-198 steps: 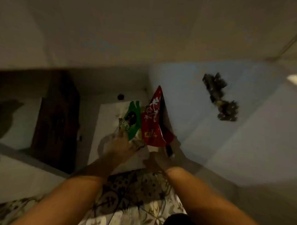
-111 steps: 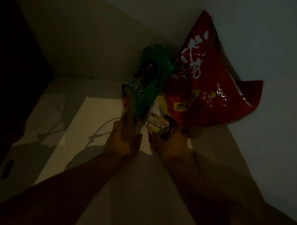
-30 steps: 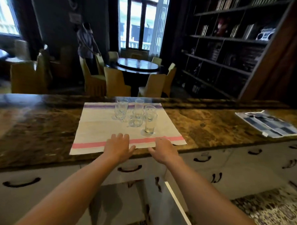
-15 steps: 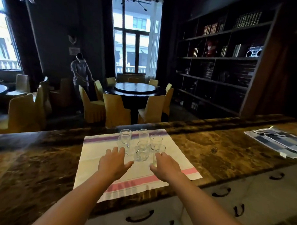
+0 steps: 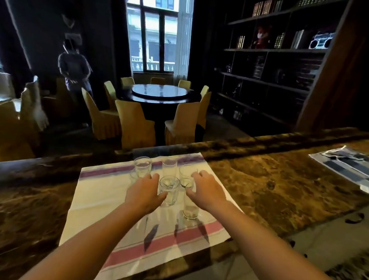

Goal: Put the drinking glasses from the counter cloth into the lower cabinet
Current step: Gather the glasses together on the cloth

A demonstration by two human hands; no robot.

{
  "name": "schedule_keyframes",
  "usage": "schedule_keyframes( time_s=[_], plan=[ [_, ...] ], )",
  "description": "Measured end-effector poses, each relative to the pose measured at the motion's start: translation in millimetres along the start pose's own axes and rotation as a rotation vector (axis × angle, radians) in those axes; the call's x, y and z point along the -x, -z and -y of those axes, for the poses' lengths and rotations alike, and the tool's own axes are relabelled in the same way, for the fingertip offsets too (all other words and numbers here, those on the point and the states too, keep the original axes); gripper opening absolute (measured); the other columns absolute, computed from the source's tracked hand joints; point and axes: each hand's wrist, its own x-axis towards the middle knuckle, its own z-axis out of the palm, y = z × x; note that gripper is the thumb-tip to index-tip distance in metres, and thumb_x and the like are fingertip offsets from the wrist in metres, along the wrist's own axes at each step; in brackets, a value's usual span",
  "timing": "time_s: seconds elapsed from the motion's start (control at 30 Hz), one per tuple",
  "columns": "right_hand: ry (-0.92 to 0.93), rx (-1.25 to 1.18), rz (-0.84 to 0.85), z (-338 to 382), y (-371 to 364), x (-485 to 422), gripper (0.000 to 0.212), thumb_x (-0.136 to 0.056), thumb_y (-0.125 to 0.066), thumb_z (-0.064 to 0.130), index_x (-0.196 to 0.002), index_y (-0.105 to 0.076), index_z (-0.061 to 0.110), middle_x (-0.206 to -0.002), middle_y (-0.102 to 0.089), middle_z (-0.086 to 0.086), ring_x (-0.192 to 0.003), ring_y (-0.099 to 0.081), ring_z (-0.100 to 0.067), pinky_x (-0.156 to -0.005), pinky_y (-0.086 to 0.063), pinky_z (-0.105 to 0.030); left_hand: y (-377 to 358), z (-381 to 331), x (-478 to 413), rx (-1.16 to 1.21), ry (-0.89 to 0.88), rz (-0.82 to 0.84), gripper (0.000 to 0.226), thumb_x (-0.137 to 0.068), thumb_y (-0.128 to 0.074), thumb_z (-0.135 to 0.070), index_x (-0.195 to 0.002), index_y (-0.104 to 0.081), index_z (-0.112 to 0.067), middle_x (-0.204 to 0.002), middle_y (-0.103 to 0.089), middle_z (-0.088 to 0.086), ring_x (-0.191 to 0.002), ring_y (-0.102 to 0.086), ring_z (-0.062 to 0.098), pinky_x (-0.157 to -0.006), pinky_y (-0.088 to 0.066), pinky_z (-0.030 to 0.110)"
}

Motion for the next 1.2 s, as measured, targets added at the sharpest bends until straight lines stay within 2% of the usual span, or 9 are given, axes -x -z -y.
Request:
schedule_keyframes(
  time_s=[0.07,0.2,0.3,0.43,0.53,0.67,0.73,0.87,1.2],
  plan=[
    [0.019,-0.024,0.042,-9.4,3.1,-22.3,0.049,-0.090,-0.057,0.047,-0.132,-0.049,0.022,-0.132,-0.052,-0.004,-0.116,-0.051,-0.024,-0.093,-0.047,-0.033,1.9,-3.5,-21.7,0.024,0.025,0.012,0.067,-0.087,-0.055,-0.062,-0.143,-0.042,-0.027,-0.147,-0.047,0.001,-0.129,-0.051,0.025,-0.096,-0.051,0.040],
    [0.059,-0.021,0.273,-24.6,6.2,-54.2,0.056,-0.086,-0.061,0.052,-0.134,-0.049,0.026,-0.138,-0.049,-0.004,-0.118,-0.050,-0.025,-0.096,-0.049,-0.036,0.7,-11.6,-67.0,0.022,0.026,0.061,0.066,-0.088,-0.060,-0.055,-0.144,-0.038,-0.029,-0.150,-0.044,0.000,-0.131,-0.049,0.026,-0.100,-0.050,0.043],
    [0.111,-0.026,0.445,-34.7,4.2,-69.3,0.060,-0.084,-0.068,0.048,-0.136,-0.048,0.025,-0.138,-0.051,-0.004,-0.118,-0.053,-0.025,-0.095,-0.048,-0.034,-0.9,-21.2,-99.2,0.024,0.037,0.053,0.061,-0.087,-0.063,-0.051,-0.140,-0.042,-0.029,-0.144,-0.049,0.003,-0.126,-0.052,0.027,-0.097,-0.052,0.043],
    [0.182,0.021,0.569,-38.5,3.0,-75.8,0.062,-0.083,-0.068,0.047,-0.137,-0.048,0.026,-0.139,-0.050,-0.003,-0.121,-0.050,-0.024,-0.097,-0.047,-0.035,-8.4,-30.8,-126.0,-0.004,0.040,0.094,0.060,-0.087,-0.065,-0.046,-0.139,-0.043,-0.026,-0.139,-0.049,0.006,-0.122,-0.053,0.028,-0.093,-0.050,0.039],
    [0.189,-0.084,0.554,-41.2,0.6,-76.6,0.052,-0.088,-0.060,0.040,-0.137,-0.050,0.024,-0.141,-0.051,-0.002,-0.121,-0.051,-0.023,-0.098,-0.046,-0.036,-22.0,-33.7,-141.2,-0.009,0.044,0.127,0.060,-0.085,-0.067,-0.045,-0.138,-0.044,-0.028,-0.140,-0.048,0.006,-0.122,-0.052,0.028,-0.093,-0.049,0.038],
    [0.244,-0.094,0.615,-45.2,-0.2,-69.6,0.067,-0.082,-0.065,0.054,-0.140,-0.044,0.028,-0.141,-0.046,-0.003,-0.122,-0.049,-0.025,-0.098,-0.046,-0.038,-32.7,-35.6,-154.8,0.017,0.023,0.184,0.065,-0.084,-0.072,-0.037,-0.141,-0.042,-0.028,-0.144,-0.045,0.006,-0.126,-0.050,0.029,-0.097,-0.048,0.040],
    [0.268,-0.077,0.651,-45.2,-3.7,-63.3,0.070,-0.078,-0.074,0.045,-0.139,-0.043,0.029,-0.137,-0.047,-0.004,-0.118,-0.050,-0.026,-0.095,-0.047,-0.037,-35.8,-36.7,-159.1,0.044,0.021,0.199,0.063,-0.083,-0.074,-0.031,-0.139,-0.045,-0.027,-0.142,-0.047,0.006,-0.123,-0.051,0.029,-0.096,-0.049,0.038],
    [0.233,-0.120,0.582,-43.2,-10.8,-59.6,0.062,-0.075,-0.077,0.031,-0.130,-0.049,0.029,-0.123,-0.051,-0.005,-0.109,-0.051,-0.026,-0.087,-0.048,-0.034,-32.0,-37.6,-163.5,0.095,0.023,0.198,0.056,-0.078,-0.078,-0.022,-0.129,-0.053,-0.026,-0.133,-0.052,0.006,-0.115,-0.054,0.025,-0.089,-0.049,0.032],
    [0.111,-0.108,0.535,-27.0,-7.6,-69.4,0.058,-0.070,-0.082,0.027,-0.122,-0.057,0.024,-0.122,-0.056,-0.003,-0.108,-0.055,-0.021,-0.079,-0.046,-0.026,65.5,-28.1,-148.7,0.135,-0.144,0.062,0.038,-0.074,-0.081,-0.020,-0.107,-0.063,-0.023,-0.106,-0.055,0.003,-0.093,-0.055,0.020,-0.077,-0.051,0.031]
  ],
)
